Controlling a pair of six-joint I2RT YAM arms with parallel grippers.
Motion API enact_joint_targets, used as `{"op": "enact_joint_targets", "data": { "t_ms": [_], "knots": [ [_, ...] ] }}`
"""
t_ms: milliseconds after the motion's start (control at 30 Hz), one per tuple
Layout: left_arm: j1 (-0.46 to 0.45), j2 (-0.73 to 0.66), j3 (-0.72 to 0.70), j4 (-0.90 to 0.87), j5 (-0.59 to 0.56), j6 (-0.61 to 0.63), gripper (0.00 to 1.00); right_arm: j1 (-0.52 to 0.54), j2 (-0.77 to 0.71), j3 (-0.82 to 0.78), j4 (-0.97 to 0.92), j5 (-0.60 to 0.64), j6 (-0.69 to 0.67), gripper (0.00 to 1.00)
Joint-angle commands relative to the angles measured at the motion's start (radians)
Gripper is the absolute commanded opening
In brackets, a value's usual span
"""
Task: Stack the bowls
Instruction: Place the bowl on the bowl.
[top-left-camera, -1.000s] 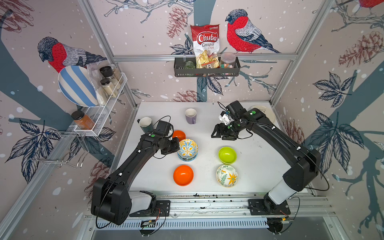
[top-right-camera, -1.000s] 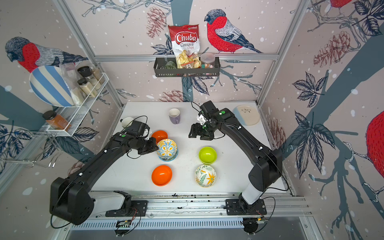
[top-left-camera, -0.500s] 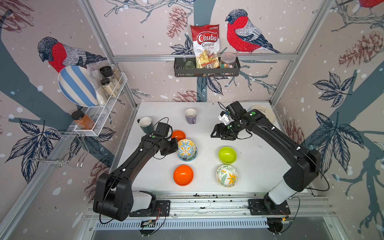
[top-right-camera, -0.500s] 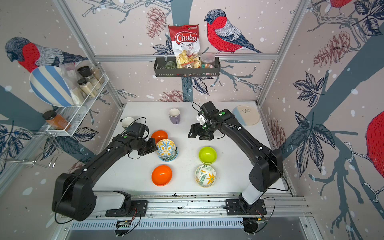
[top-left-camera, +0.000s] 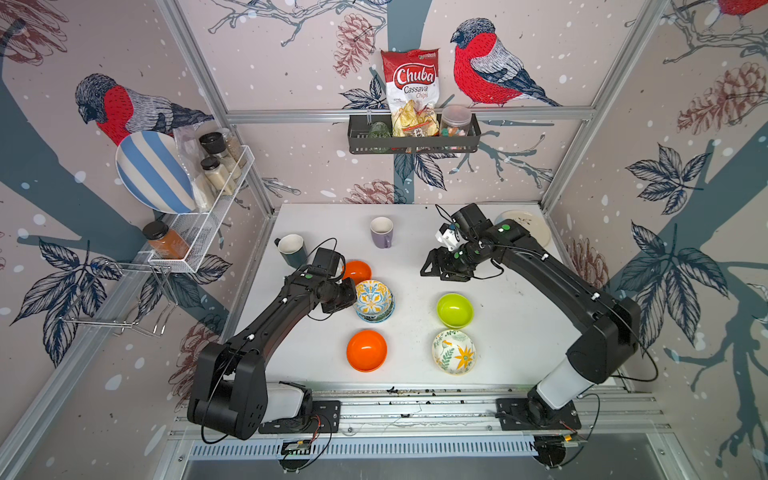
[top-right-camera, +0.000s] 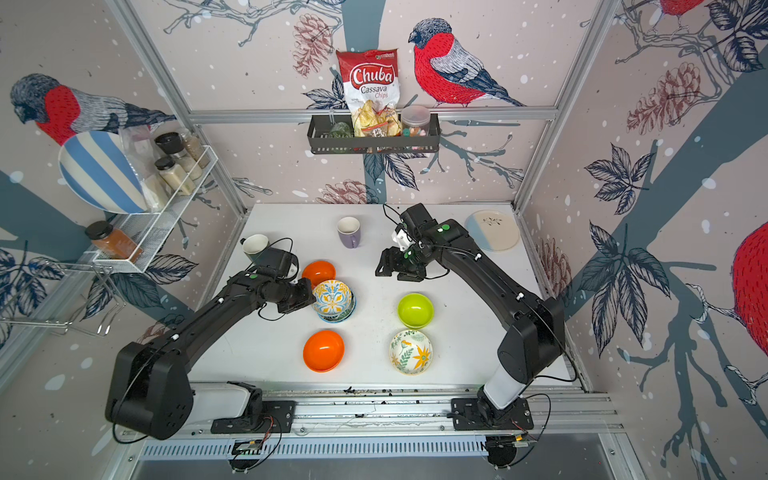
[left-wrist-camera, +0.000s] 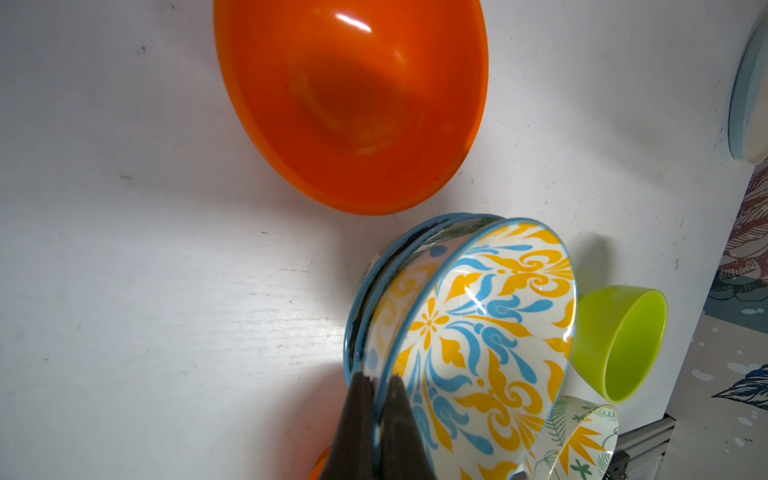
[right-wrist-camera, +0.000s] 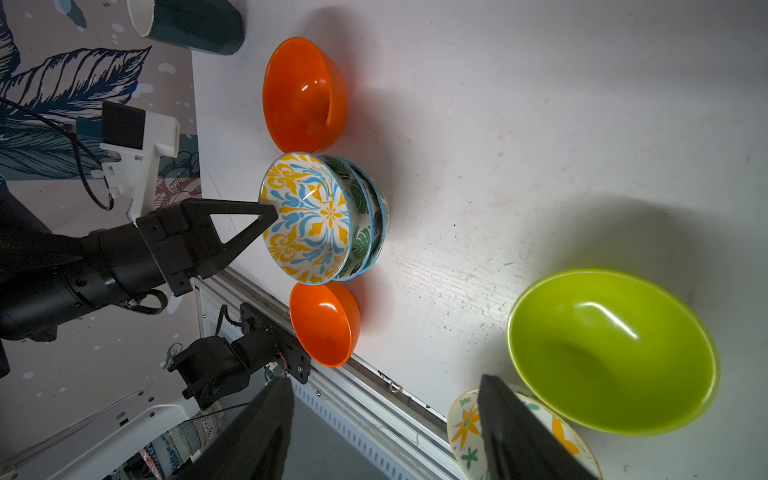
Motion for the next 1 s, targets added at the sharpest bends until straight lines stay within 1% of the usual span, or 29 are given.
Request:
{"op": "enact_joint_targets", "data": {
  "t_ms": [0, 500, 967],
  "knots": [
    [0.003, 0.0, -0.004, 0.049, 0.02, -0.006, 0.0, 0.002, 0.0, -0.007, 0.018, -0.014, 0.003, 0.72],
    [0.003, 0.019, -0.026, 0.116, 0.081, -0.022, 0.0, 0.002, -0.009, -0.009, 0.018, -0.008, 0.001, 0.72],
    [0.003, 0.028, -0.05, 0.129, 0.077, -0.028, 0.0, 0.002, -0.007, -0.018, 0.018, -0.002, -0.003, 0.72]
  ]
}}
